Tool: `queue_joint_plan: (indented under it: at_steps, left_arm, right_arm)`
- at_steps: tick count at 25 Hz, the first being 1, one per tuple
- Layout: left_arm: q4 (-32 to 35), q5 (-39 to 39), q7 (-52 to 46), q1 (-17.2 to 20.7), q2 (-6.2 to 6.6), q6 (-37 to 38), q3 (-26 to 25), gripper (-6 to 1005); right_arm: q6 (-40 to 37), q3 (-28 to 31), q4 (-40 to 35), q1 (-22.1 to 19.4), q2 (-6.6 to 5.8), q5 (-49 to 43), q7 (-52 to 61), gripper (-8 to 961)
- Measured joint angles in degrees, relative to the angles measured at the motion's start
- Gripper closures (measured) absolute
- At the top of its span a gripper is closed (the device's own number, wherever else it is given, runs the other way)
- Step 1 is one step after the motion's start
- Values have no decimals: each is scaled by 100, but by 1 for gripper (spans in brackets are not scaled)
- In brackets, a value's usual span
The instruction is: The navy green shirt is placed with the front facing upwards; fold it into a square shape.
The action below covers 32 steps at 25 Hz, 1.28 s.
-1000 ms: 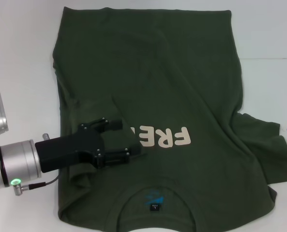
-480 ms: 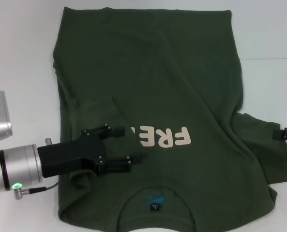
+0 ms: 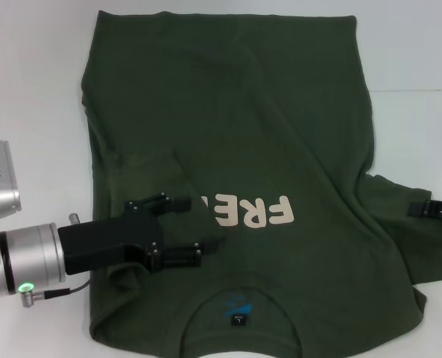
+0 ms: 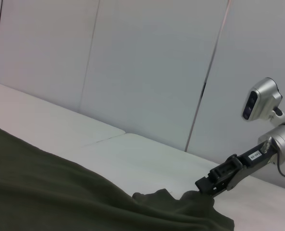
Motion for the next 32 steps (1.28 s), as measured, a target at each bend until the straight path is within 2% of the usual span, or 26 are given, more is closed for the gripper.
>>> queue_joint_plan:
  at_steps: [3,5,7,10,16,22,27,32]
  left_arm:
    - [-2,0,1,-1,0,-9,-2,66]
    - [-3,0,2,-2,0,-17,-6,66]
    - [-6,0,3,0,0,-28,-10,66]
    - [-7,0,4,6,0,-30,-26,66]
    - [-7,0,5,15,0,-55,-48,66]
    - [-18,0,5,5,0,-95,-19,66]
    - [-25,-2,4,7,0,-95,-11,66]
    - [-25,-25,-2,34,-8,-94,-14,65]
  right_arm:
    - [162,19,7,43,164,17,-172,114]
    - [311,34,9,66,282,25,-272,336]
    - [462,64,3,79,392,46,-306,375]
    - [544,112,5,76,464,156,-329,433]
    - [572,153,71,27,491,348,-372,550]
    - [579,506,71,18,487,356,-493,787]
    - [628,746,50,45,420,364,-540,937]
    - [856,889,13,136,365,407,-660,928]
